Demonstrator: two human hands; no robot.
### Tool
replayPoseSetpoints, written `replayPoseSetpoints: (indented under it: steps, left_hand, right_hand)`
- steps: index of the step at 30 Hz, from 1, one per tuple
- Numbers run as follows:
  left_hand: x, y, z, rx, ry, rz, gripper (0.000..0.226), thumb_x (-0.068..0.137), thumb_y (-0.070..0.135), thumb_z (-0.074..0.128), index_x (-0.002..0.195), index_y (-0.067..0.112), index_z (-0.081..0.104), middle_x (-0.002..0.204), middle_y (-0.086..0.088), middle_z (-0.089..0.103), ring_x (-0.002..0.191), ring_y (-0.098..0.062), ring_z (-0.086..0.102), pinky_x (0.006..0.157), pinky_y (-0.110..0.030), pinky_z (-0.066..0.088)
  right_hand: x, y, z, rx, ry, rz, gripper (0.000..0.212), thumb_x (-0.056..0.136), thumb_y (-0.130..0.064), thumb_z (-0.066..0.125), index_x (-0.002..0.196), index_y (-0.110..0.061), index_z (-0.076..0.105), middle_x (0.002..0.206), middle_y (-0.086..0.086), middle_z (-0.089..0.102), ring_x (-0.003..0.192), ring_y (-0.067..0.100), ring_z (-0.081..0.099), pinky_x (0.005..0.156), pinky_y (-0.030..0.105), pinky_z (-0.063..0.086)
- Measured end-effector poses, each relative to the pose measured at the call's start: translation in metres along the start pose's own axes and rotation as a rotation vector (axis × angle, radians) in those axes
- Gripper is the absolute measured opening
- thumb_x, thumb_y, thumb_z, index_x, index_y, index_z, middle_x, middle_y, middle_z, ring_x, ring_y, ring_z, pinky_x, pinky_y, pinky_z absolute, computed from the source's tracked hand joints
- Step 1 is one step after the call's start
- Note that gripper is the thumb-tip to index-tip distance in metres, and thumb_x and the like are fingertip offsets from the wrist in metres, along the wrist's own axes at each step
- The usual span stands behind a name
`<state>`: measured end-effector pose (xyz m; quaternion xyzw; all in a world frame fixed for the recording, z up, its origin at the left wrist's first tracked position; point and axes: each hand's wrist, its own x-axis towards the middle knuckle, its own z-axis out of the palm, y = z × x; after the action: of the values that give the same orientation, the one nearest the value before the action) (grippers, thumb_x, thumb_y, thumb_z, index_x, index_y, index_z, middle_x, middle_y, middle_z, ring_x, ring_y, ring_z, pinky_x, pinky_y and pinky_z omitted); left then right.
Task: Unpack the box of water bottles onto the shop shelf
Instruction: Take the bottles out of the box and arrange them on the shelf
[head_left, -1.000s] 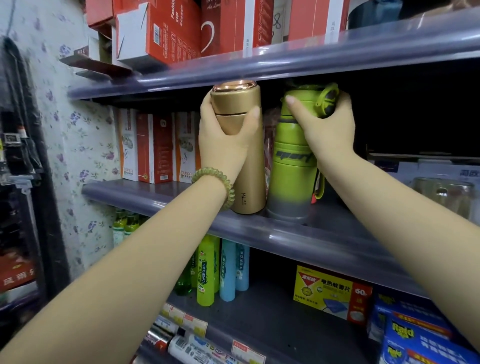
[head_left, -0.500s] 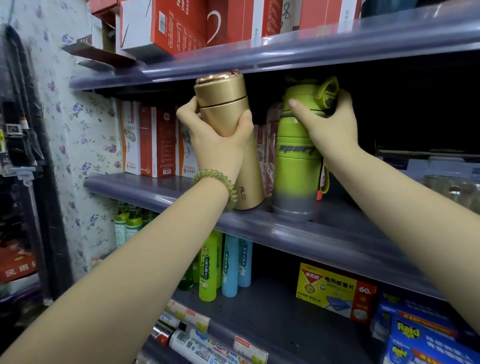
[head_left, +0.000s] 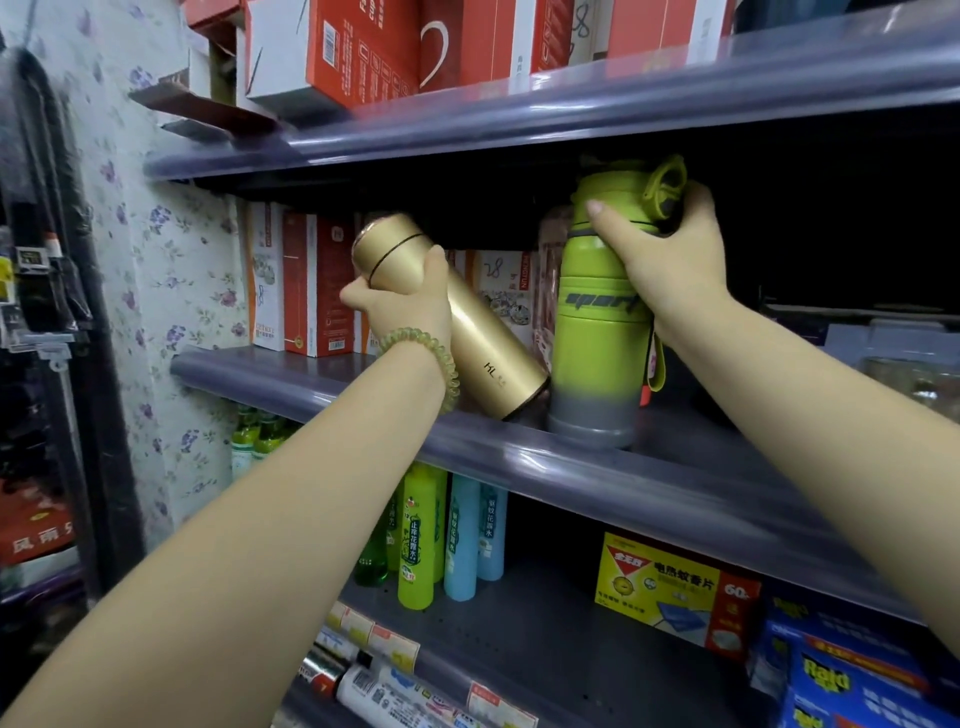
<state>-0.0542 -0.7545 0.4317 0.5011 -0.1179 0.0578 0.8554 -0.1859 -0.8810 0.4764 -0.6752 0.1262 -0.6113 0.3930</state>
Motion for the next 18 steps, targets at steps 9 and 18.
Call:
replayPoseSetpoints:
  steps: [9, 18]
  left_hand:
    - [0.002, -0.008, 0.026, 0.176, -0.38, 0.36, 0.062, 0.072, 0.042, 0.074, 0.117, 0.028, 0.033, 0.109, 0.0, 0.062, 0.093, -0.012, 0.065, 0.089, -0.041, 0.055]
    - [0.0, -0.025, 0.023, 0.205, -0.649, 0.483, 0.086, 0.069, 0.044, 0.072, 0.14, 0.024, 0.026, 0.13, -0.007, 0.057, 0.114, -0.013, 0.06, 0.103, -0.038, 0.047]
  right_hand:
    - [0.005, 0.002, -0.008, -0.044, 0.029, -0.066, 0.071, 0.057, -0.056, 0.077, 0.113, -0.018, 0.057, 0.106, -0.003, 0.067, 0.1, 0.014, 0.064, 0.093, 0.038, 0.052]
    - [-0.019, 0.022, -0.025, -0.147, -0.2, -0.075, 0.095, 0.054, -0.048, 0.083, 0.136, -0.027, 0.039, 0.123, -0.01, 0.059, 0.111, 0.009, 0.06, 0.099, 0.037, 0.05]
